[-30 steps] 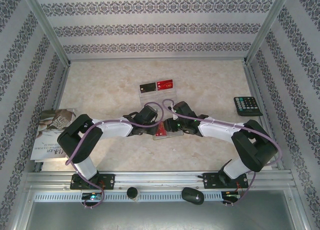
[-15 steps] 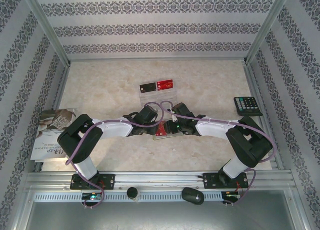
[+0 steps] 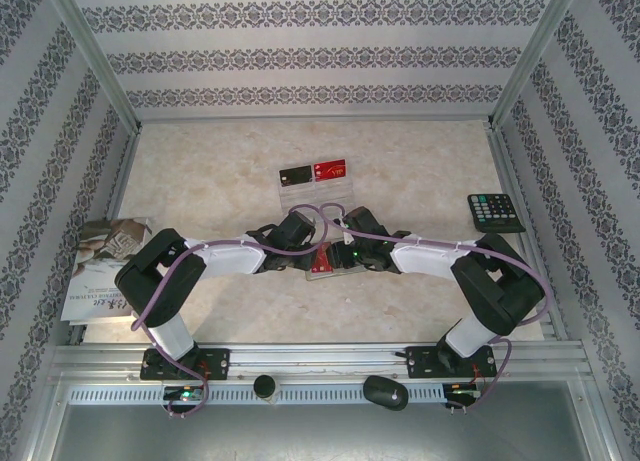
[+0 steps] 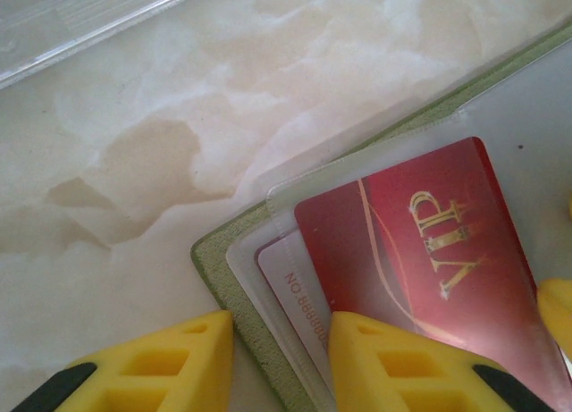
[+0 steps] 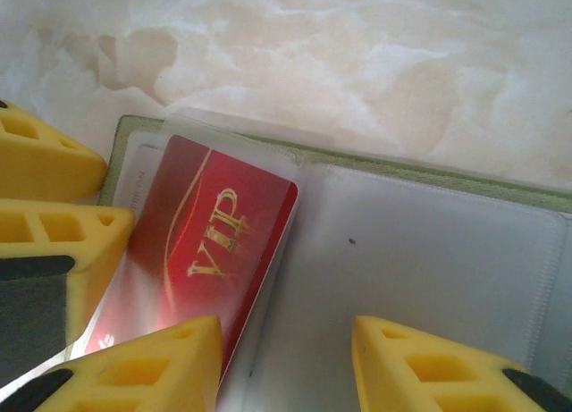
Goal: Take the credit cards out of the card holder
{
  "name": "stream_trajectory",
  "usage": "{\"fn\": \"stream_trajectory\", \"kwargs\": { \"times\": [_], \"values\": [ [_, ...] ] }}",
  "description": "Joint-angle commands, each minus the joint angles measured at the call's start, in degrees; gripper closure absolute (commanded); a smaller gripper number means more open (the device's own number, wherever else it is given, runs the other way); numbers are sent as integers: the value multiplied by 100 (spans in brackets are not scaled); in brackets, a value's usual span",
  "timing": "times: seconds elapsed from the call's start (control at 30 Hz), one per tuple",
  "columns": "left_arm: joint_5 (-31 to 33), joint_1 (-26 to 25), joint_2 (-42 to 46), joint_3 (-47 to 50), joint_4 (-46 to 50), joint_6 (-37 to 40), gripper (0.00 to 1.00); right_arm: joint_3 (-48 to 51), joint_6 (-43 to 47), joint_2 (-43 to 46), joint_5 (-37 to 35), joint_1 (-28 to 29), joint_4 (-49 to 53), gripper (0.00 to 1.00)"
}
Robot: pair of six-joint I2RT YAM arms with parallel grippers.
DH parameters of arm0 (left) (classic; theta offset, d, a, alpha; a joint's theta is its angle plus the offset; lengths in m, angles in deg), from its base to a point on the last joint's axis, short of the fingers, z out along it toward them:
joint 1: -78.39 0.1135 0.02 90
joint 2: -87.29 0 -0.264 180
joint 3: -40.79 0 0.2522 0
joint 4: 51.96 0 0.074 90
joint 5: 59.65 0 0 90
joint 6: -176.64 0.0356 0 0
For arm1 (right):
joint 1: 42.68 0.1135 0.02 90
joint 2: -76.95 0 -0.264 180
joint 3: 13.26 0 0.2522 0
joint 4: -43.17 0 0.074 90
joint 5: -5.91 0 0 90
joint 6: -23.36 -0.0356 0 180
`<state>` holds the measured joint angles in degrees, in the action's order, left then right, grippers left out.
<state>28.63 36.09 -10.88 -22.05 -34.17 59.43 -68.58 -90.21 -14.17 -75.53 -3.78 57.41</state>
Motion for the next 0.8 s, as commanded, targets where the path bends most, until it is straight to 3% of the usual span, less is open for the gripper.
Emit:
{"fn": "stream_trajectory", "kwargs": {
  "times": [0.0, 0.33, 0.6, 0.77],
  "values": [
    [-185, -80, -317, 66, 205, 11, 67, -9, 123, 77, 14, 66, 124, 56],
    [-156, -76, -285, 135, 229, 0, 67, 60, 54, -427, -381, 154, 455, 60],
    [-98, -15, -282, 219, 364, 122, 67, 239, -58, 92, -1327, 137, 927, 61],
    [-90, -7, -231, 229, 379, 144, 67, 367, -25, 605, -1336, 111, 799, 58]
  ]
}}
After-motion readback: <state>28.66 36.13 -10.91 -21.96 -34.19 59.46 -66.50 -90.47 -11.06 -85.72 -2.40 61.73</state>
